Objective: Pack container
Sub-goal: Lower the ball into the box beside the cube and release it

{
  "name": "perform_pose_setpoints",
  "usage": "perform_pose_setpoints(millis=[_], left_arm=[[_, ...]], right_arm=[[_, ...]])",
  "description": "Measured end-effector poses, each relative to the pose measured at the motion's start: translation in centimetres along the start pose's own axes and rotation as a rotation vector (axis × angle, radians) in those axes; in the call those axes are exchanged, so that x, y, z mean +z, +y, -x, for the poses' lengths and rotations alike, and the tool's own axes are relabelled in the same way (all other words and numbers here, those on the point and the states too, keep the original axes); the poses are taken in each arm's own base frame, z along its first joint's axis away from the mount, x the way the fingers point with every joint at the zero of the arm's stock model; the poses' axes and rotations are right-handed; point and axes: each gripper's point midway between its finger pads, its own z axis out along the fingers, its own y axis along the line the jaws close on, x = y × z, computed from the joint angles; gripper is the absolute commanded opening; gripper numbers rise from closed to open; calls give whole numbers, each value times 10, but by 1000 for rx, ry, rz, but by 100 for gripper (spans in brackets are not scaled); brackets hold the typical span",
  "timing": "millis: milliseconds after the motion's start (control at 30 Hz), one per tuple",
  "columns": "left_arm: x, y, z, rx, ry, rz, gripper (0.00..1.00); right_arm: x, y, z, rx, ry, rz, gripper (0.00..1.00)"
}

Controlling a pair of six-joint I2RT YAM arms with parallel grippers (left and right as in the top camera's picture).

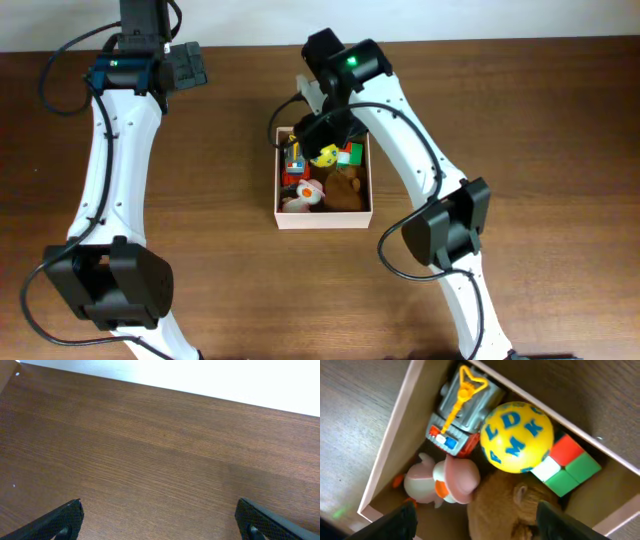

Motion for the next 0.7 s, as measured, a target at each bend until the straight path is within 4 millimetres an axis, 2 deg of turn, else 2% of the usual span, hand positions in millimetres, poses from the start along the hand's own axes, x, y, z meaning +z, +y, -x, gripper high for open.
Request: perform_pose_setpoints(millis=[100, 200, 333, 400, 467, 700], left_arm=[[0, 0, 0, 0, 0, 0, 99], [0, 0, 0, 0, 0, 0, 99], [0, 0, 0, 0, 0, 0, 99], [0, 0, 0, 0, 0, 0, 99], [0, 0, 0, 0, 0, 0, 99], [0, 0, 0, 0, 0, 0, 99]], right_arm=[[-2, -9, 0, 17, -4, -2, 66], [-4, -18, 1, 31, -8, -5, 40], [-5, -26, 1, 42, -11, -7, 27], [-5, -26, 1, 43, -12, -8, 25], [-5, -26, 2, 40, -16, -7, 17], [-2, -28, 18, 29, -75, -10, 17]])
